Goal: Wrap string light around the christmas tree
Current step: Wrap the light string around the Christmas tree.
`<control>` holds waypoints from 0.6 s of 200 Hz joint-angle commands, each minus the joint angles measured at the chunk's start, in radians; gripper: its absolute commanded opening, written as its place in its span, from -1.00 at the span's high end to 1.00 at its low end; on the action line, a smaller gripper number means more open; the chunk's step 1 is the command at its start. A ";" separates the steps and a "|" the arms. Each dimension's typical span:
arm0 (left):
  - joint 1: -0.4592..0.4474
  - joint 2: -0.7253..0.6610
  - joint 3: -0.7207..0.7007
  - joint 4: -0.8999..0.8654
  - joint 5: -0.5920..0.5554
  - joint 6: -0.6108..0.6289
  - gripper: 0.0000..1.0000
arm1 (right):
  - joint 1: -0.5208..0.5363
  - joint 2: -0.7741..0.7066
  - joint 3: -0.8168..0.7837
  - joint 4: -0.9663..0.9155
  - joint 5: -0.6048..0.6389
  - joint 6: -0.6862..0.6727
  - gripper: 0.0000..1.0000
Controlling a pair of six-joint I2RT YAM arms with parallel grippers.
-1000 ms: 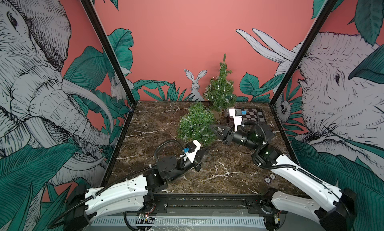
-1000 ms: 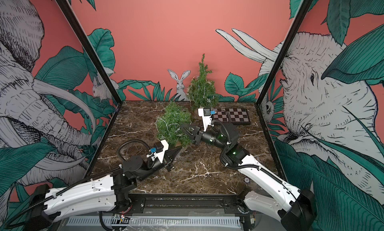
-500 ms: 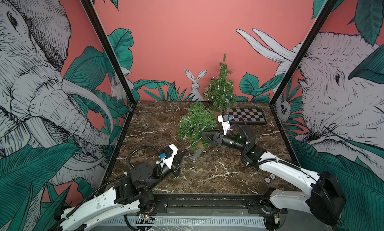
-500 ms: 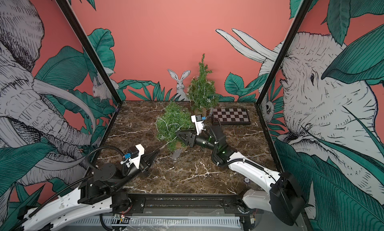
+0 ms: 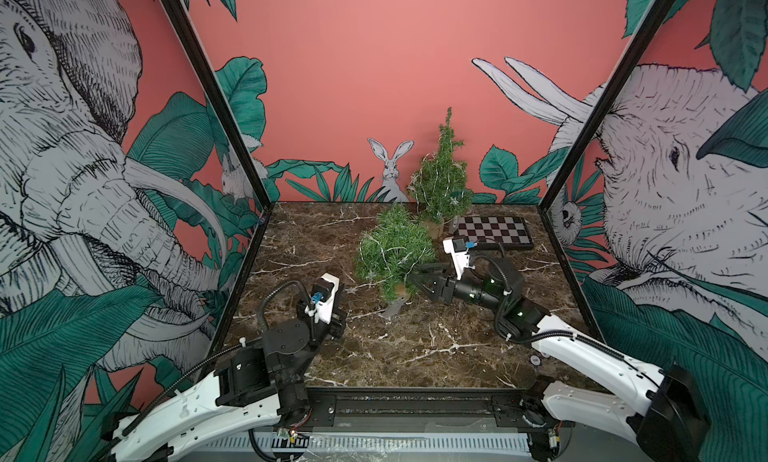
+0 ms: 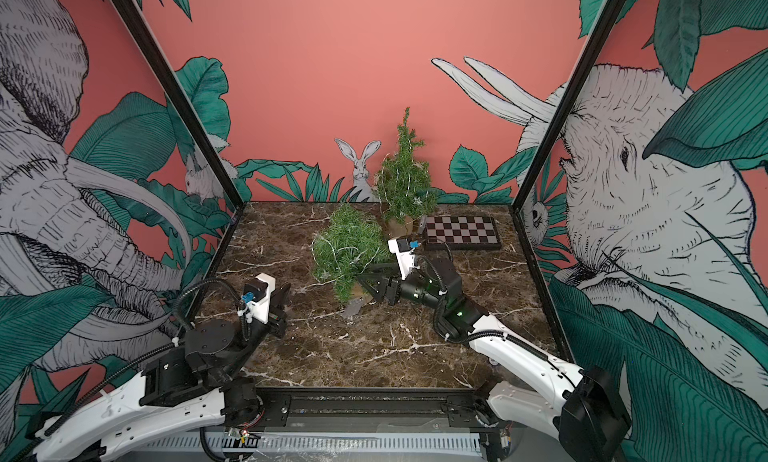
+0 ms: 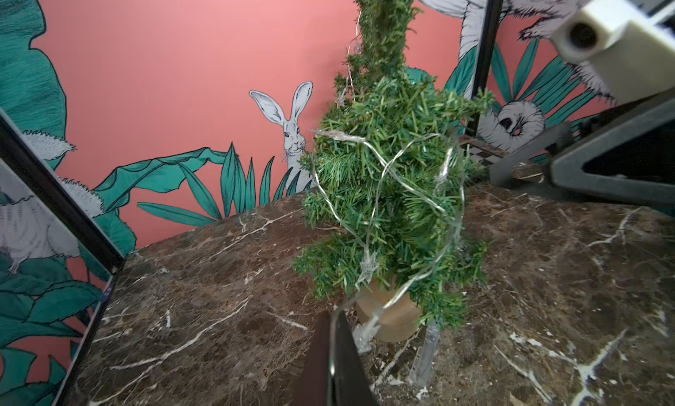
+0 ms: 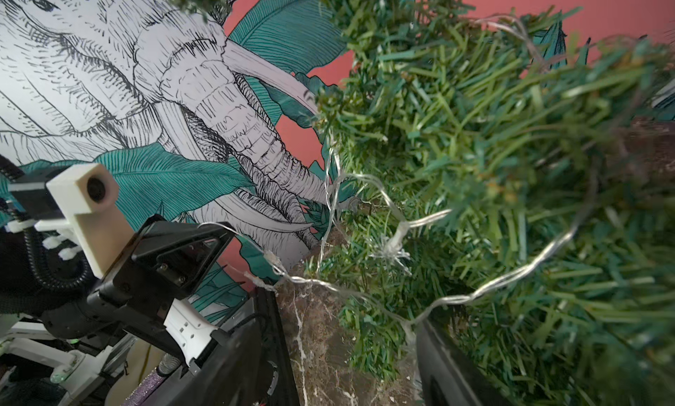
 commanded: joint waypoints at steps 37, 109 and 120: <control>0.326 0.162 0.072 0.007 0.312 -0.116 1.00 | 0.004 -0.142 -0.071 -0.022 0.079 -0.194 -0.40; 0.588 0.356 0.076 0.163 0.607 -0.126 1.00 | 0.004 -0.296 -0.095 -0.159 0.177 -0.317 -0.40; 0.620 0.367 0.072 0.185 0.627 -0.123 1.00 | 0.002 -0.309 -0.101 -0.162 0.186 -0.326 -0.40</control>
